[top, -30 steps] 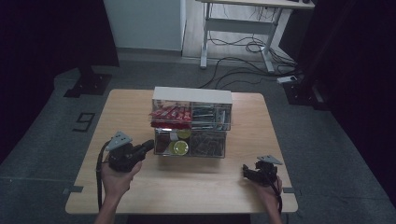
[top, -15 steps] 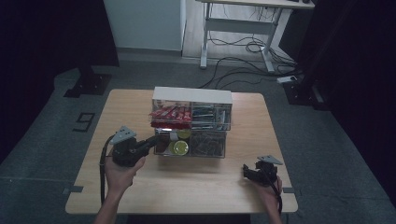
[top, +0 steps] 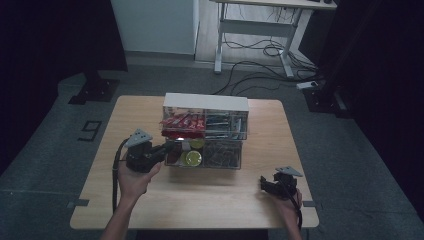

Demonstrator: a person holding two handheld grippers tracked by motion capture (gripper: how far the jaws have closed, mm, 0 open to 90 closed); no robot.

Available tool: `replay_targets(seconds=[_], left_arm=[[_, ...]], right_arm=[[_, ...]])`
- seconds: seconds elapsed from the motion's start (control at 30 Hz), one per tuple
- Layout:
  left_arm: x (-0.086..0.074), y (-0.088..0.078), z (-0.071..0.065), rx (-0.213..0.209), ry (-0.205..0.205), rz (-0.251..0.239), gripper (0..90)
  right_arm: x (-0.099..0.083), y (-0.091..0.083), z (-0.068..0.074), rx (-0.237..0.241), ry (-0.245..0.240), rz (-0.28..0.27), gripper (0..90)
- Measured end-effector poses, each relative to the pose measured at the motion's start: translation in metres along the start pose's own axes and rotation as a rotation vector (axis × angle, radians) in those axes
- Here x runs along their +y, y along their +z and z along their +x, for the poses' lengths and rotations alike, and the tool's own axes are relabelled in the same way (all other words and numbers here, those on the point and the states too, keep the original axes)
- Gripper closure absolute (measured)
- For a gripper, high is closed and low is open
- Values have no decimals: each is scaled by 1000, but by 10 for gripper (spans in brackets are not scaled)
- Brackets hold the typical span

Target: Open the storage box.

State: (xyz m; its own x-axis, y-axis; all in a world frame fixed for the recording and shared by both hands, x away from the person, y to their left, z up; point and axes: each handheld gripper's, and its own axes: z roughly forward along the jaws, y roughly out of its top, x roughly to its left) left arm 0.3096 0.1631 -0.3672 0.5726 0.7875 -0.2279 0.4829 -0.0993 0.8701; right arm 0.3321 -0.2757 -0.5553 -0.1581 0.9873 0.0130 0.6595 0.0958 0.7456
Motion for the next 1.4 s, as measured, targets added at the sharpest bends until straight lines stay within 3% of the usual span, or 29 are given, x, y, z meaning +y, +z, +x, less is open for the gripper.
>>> replay_targets(seconds=[1.03, 1.4], left_arm=[[22, 16, 1, 1, 12, 15, 900], [25, 23, 5, -10, -9, 18, 900]], right_arm=[[0, 0, 0, 1, -1, 2, 172], [0, 0, 0, 1, 0, 2, 171]])
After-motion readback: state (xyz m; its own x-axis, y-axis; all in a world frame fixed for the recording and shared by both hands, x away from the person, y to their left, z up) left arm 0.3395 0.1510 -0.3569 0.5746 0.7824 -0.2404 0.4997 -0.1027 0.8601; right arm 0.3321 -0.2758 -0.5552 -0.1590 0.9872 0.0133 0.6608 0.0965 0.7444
